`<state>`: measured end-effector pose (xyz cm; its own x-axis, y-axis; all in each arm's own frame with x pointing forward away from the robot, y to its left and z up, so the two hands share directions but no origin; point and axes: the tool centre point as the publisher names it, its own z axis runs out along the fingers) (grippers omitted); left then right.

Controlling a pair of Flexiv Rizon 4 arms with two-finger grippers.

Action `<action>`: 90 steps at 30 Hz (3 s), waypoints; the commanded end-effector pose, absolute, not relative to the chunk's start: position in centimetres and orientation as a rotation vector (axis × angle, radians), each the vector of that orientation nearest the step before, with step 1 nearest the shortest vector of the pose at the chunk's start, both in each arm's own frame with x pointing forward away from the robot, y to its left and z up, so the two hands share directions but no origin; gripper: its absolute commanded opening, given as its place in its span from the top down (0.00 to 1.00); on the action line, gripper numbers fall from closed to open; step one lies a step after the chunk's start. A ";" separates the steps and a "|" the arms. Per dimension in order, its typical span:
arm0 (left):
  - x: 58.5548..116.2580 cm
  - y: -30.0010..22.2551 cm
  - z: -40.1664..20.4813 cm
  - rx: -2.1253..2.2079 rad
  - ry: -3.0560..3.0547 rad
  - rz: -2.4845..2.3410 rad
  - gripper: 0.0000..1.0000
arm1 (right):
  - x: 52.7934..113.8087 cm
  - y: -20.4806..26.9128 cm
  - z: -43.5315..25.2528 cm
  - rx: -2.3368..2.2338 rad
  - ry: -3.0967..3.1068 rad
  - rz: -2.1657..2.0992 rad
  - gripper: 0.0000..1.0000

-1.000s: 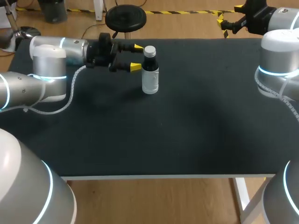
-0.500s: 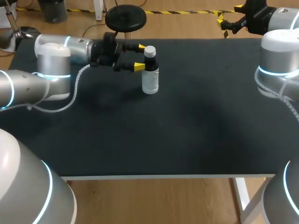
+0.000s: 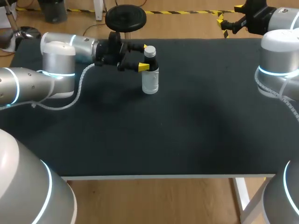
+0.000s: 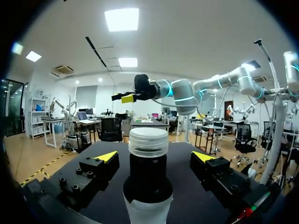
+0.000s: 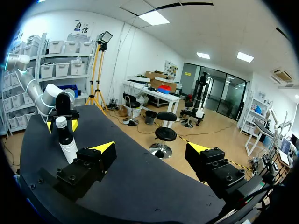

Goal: Unscrew the bottle cap

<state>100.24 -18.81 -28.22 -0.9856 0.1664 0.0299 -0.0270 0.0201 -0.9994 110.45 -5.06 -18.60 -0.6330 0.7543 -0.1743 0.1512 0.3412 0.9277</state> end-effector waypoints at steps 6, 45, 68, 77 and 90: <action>100.9 -19.3 -28.7 -0.164 -2.116 2.100 0.00 | 110.4 -5.1 -18.6 0.790 2.008 1.295 0.00; 100.9 -20.1 -29.0 -0.185 -2.103 2.101 0.68 | 110.4 -5.1 -18.6 0.790 2.008 1.295 0.00; 100.9 -19.6 -28.7 -0.191 -2.103 2.130 1.00 | 110.4 -5.1 -18.6 0.790 2.008 1.295 0.00; 101.0 -19.5 -28.6 -0.180 -2.104 2.140 1.00 | 110.4 -5.1 -18.6 0.790 2.008 1.295 0.00; 101.0 -19.5 -28.5 -0.181 -2.105 2.138 1.00 | 110.4 -5.1 -18.6 0.790 2.008 1.295 0.00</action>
<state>100.92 -19.40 -28.47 -0.9838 0.1792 0.0102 -0.0128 -0.0130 -0.9998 110.45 -5.06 -18.60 -0.6330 0.7543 -0.1743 0.1512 0.3412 0.9277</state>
